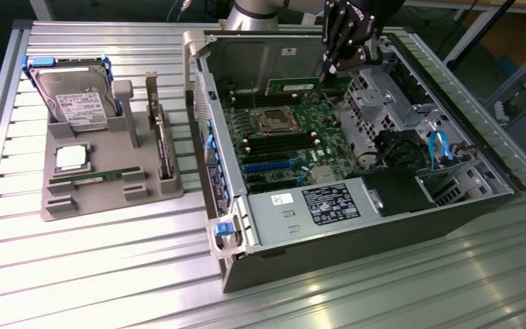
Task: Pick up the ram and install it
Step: 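Pick up the ram and move it above insertion slot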
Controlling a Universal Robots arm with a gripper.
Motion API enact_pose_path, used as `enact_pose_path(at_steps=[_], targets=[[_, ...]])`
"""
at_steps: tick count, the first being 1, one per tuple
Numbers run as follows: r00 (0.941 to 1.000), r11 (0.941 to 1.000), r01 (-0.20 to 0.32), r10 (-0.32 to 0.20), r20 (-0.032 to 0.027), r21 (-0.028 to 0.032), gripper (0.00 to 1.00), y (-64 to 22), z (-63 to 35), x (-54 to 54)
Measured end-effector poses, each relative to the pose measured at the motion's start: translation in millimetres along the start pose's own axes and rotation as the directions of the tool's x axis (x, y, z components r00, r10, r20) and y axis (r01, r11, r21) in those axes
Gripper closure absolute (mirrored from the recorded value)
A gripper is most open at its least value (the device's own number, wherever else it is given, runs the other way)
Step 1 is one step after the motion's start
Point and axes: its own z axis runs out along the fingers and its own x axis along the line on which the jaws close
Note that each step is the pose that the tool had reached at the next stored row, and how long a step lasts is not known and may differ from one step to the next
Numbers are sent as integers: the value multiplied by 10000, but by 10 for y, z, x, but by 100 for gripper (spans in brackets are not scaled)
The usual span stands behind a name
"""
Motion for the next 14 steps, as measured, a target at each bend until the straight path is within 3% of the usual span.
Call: enact_pose_path(at_steps=[14], targets=[[10000, 10000, 0, 0, 0, 0, 88, -7, 168, 5]])
